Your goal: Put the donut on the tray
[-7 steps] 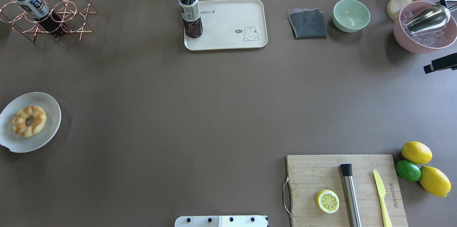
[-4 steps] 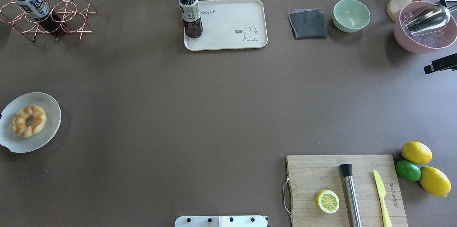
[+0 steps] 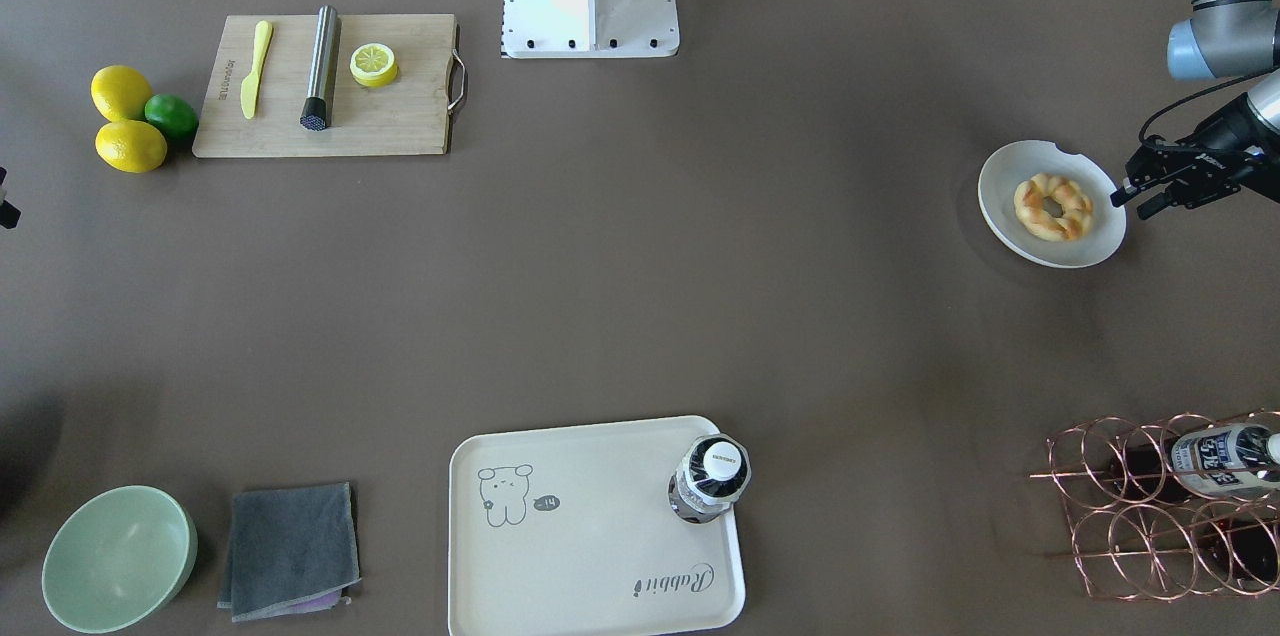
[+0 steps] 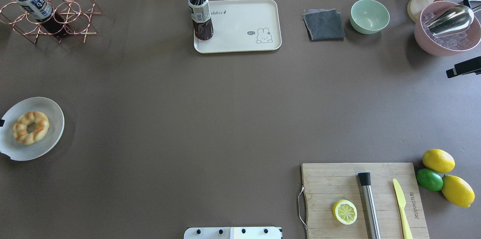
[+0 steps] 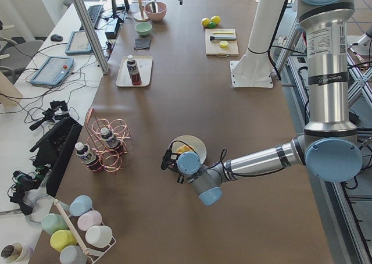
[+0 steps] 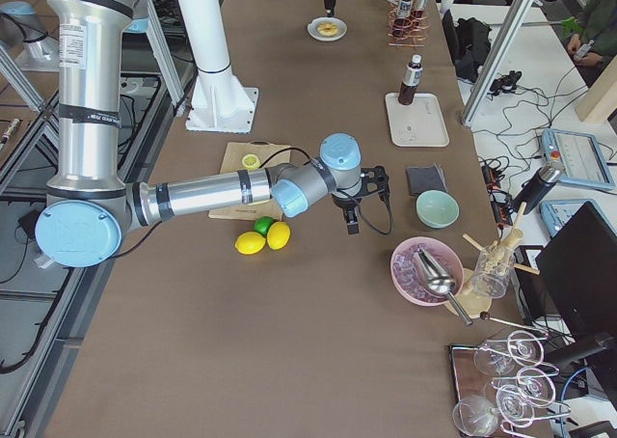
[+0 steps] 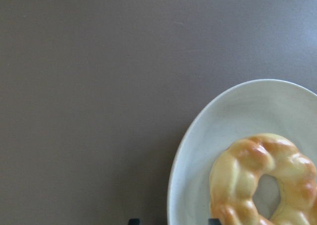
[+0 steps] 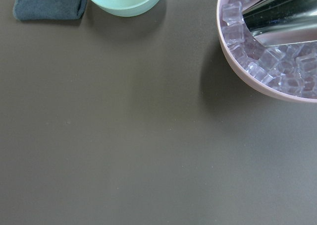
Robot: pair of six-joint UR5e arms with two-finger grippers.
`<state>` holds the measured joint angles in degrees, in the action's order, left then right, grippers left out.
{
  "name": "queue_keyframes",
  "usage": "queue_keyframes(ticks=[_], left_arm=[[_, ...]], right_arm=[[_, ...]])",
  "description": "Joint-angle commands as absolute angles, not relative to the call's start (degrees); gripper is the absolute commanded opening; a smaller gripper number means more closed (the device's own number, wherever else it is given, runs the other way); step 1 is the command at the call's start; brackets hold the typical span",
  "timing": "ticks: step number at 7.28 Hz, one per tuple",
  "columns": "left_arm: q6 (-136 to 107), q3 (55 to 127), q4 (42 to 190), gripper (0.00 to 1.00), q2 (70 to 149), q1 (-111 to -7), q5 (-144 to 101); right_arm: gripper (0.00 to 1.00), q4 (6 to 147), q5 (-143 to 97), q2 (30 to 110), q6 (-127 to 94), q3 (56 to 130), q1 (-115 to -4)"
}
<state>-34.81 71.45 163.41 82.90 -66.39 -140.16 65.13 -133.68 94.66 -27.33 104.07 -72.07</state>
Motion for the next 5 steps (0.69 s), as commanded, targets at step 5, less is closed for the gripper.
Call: queue_keyframes(ticks=[5], left_arm=[[-34.8,71.1,163.7,0.34,83.0,-64.6,-138.4]], right_arm=[[1.0,65.1,-133.6,95.3,-27.3,104.1,-72.1]])
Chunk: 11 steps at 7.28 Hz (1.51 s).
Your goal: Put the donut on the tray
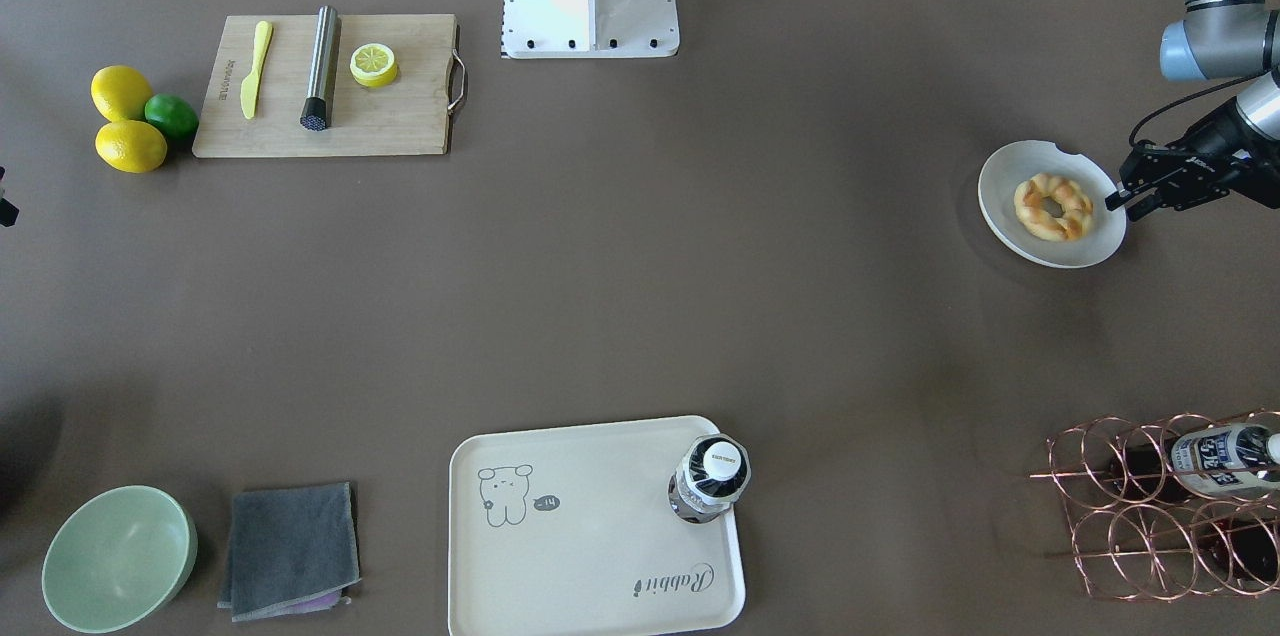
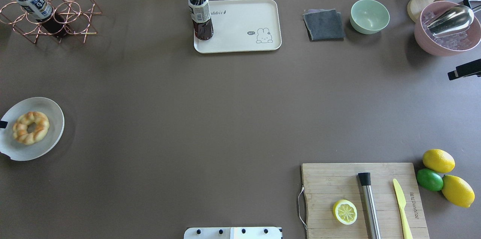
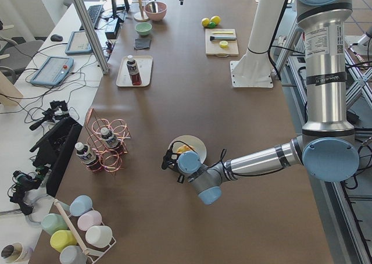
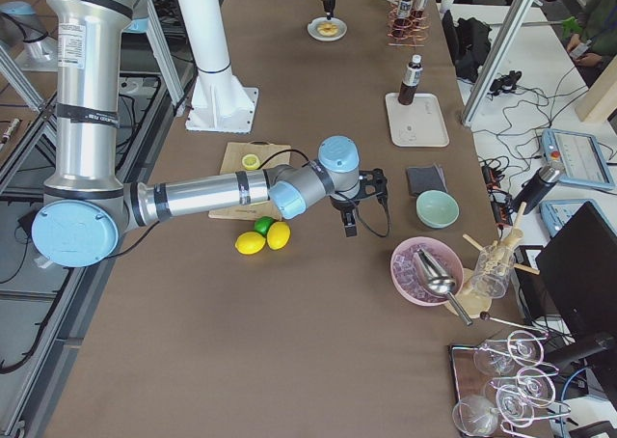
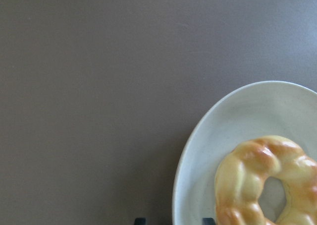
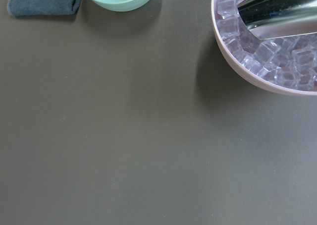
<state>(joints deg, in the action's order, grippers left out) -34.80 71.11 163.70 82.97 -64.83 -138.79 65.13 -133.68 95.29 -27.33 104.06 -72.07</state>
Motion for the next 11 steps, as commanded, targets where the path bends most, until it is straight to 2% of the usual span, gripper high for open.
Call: queue_keyframes(ticks=[1,2,3,6,8,9,11], left_arm=[[-34.7,71.1,163.7,0.19,83.0,-64.6,-138.4],[-34.6,71.1,163.8,0.06,82.8,-64.6,-138.4],[-34.8,71.5,163.9,0.0,82.7,-64.6,-138.5],[-41.9,76.4,163.4,0.0,83.6,-64.7,-140.0],[-51.4,79.4,161.8,0.0,87.3,-64.7,-140.5],[-51.8,79.7,158.7,0.0,89.7,-64.7,-140.1],[-53.0,86.4,146.1,0.0,94.0,-64.6,-139.9]], right_arm=[[1.0,65.1,-133.6,95.4,-27.3,104.1,-72.1],[1.0,65.1,-133.7,95.4,-27.3,104.1,-72.1],[1.0,65.1,-133.7,95.4,-27.3,104.1,-72.1],[1.0,65.1,-133.9,94.9,-27.4,104.5,-72.1],[1.0,65.3,-136.2,91.8,-33.7,104.9,-72.0],[1.0,65.7,-136.4,88.9,-38.9,105.5,-70.4],[1.0,65.6,-135.3,85.7,-48.6,107.3,-65.6]])
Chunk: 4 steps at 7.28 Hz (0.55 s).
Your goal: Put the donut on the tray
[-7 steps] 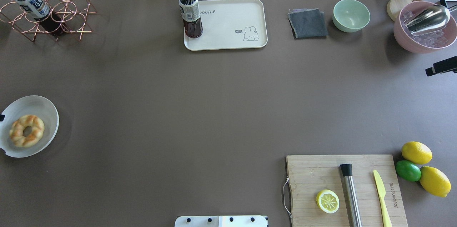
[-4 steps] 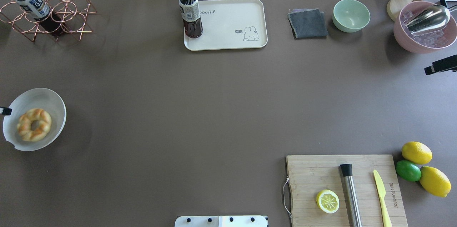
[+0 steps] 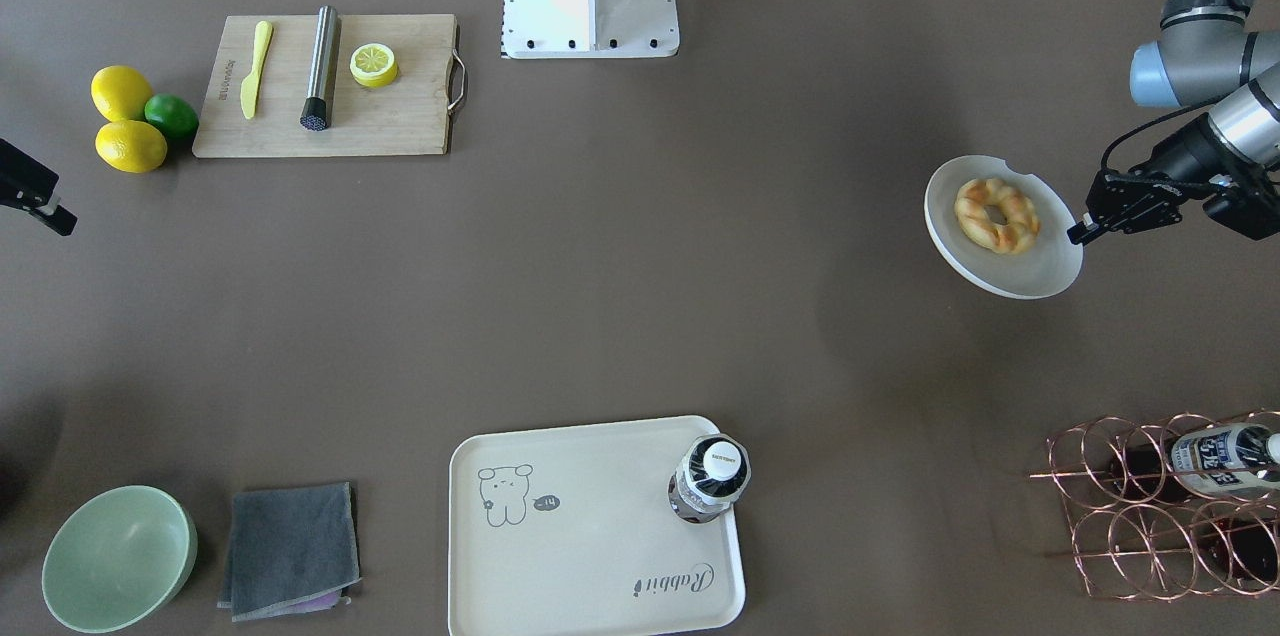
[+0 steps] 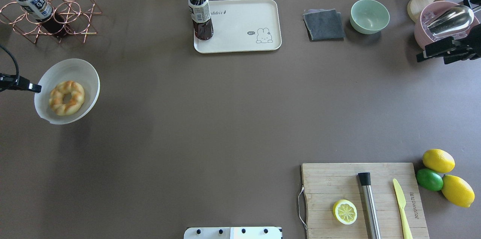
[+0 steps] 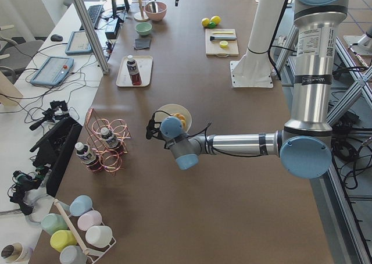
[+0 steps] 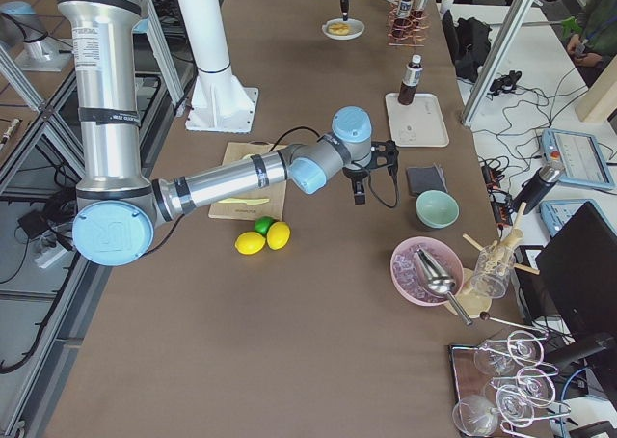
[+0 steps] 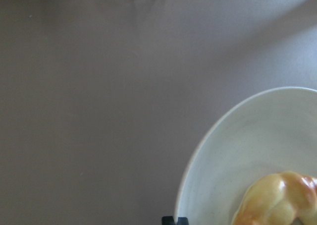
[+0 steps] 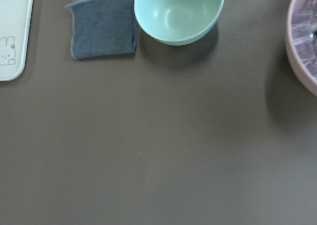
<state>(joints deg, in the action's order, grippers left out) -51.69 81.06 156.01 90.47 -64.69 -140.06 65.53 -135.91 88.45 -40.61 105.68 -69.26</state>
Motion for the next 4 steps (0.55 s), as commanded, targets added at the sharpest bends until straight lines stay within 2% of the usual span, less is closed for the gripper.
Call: queue_keyframes(ticks=[1,4], left_arm=[[-53.0,90.6,138.7,0.0,96.1,-63.6,-139.9],[-59.7,103.1,110.9,0.0,108.0,-54.2,-131.4]], right_arm=[[1.0,65.6,-134.2,84.0,-52.6,108.0,-63.2],[1.0,65.7,-128.1,79.4,-66.7,111.7,-54.1]])
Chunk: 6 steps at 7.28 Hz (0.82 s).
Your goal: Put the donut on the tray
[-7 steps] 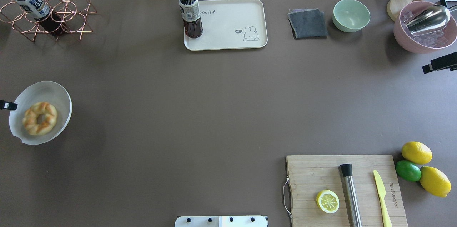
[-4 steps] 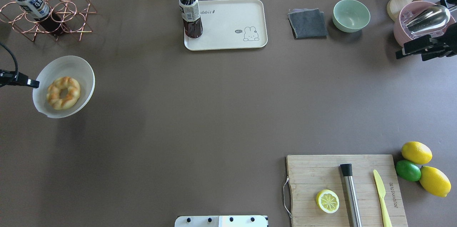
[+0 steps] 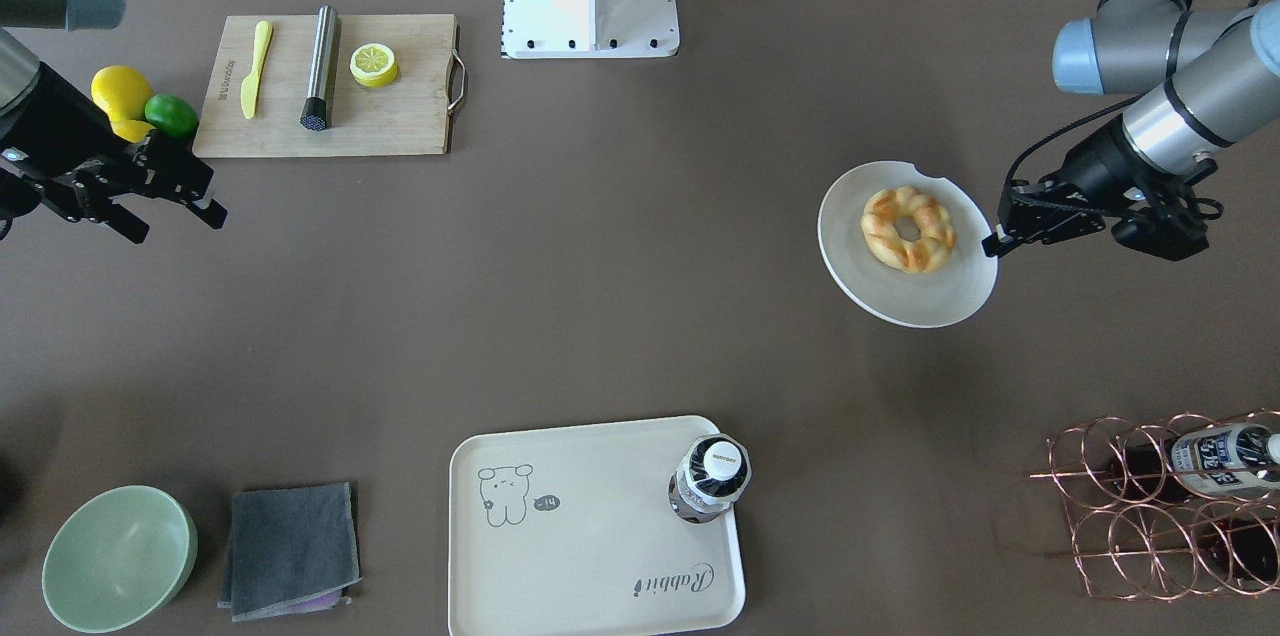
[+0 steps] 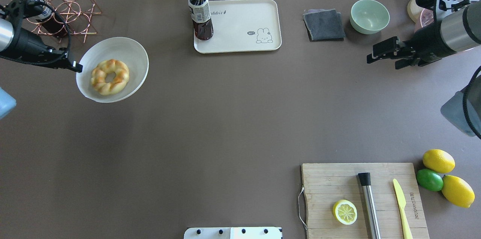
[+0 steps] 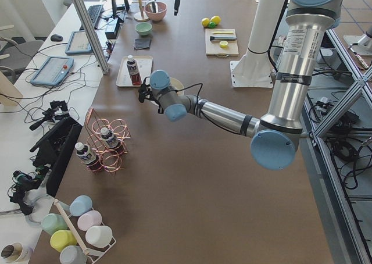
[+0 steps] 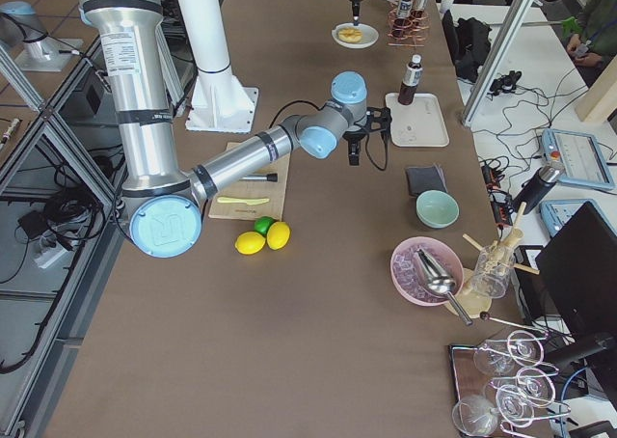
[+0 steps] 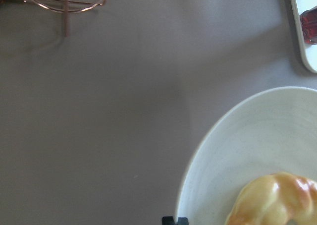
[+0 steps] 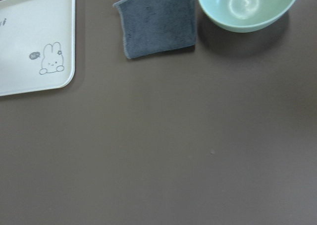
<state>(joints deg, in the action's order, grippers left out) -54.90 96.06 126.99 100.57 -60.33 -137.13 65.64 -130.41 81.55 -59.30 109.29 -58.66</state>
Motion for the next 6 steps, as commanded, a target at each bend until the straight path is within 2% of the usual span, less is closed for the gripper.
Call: queue_keyframes(ticks=[1,2,5,6], left_arm=[[-65.2,104.7,105.4,0.0,113.0,-49.4,-127.0],[-70.7,104.5,102.7,0.0,117.7,-43.0,-122.0],[-77.9,103.6,96.3,0.0,127.4,-33.2,-113.6],[-81.9,101.4,96.1,0.0,131.1,-30.9,-111.9]], right_arm=[[1.0,65.7,-127.8,79.5,-67.2,113.1,-53.3],[1.0,65.7,-128.1,79.5,-67.3,114.2,-52.4],[1.0,65.8,-127.8,78.5,-73.0,115.4,-50.7],[1.0,65.8,-127.7,78.5,-73.1,115.6,-50.3]])
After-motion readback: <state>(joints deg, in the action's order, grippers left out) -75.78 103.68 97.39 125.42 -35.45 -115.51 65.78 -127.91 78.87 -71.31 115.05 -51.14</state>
